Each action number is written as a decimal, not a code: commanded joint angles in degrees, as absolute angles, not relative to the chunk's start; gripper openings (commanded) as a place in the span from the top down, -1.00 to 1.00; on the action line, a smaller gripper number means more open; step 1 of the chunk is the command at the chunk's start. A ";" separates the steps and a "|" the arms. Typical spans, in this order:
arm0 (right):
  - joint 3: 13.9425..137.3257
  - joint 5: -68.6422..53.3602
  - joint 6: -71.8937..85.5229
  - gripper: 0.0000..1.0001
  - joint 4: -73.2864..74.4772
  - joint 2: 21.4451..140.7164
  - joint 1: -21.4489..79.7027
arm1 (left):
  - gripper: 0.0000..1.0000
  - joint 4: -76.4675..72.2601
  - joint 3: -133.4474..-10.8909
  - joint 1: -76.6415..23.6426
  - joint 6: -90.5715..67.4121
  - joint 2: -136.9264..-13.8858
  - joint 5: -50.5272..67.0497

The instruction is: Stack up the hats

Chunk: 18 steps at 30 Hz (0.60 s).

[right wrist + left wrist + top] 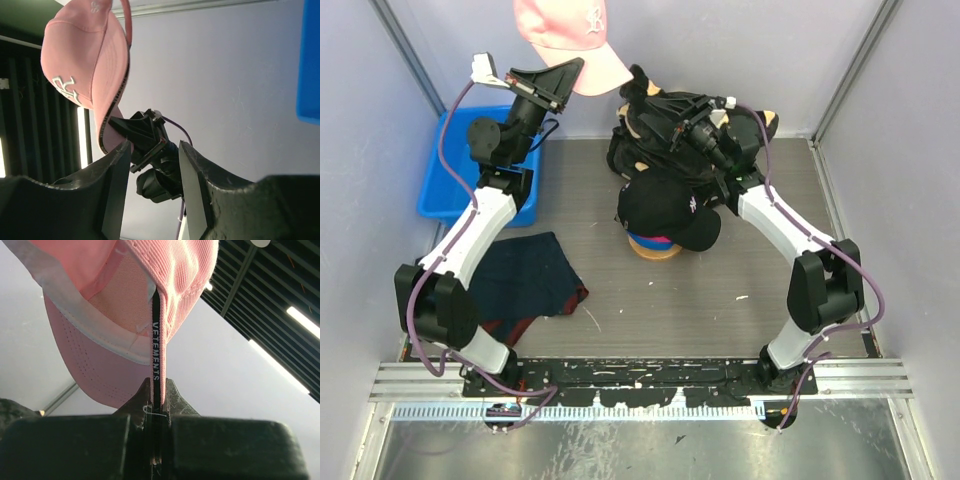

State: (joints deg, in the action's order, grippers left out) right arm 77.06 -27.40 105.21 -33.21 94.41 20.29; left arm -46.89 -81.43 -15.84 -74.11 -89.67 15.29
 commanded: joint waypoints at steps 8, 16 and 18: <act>87.42 -24.67 105.32 -0.06 -38.87 98.08 22.91 | 0.99 -50.25 -79.00 -16.75 -72.27 -88.02 14.01; 90.36 -24.42 105.75 -0.06 -38.97 100.63 23.50 | 0.98 -50.58 -78.74 -17.51 -72.08 -88.58 14.10; 91.45 -24.43 105.91 -0.05 -38.96 101.33 23.55 | 0.98 -50.59 -78.62 -17.59 -72.07 -88.74 14.02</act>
State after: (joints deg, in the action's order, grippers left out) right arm 87.35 -25.52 105.41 -35.77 100.57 23.16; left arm -46.74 -79.05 -17.21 -73.52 -89.67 14.83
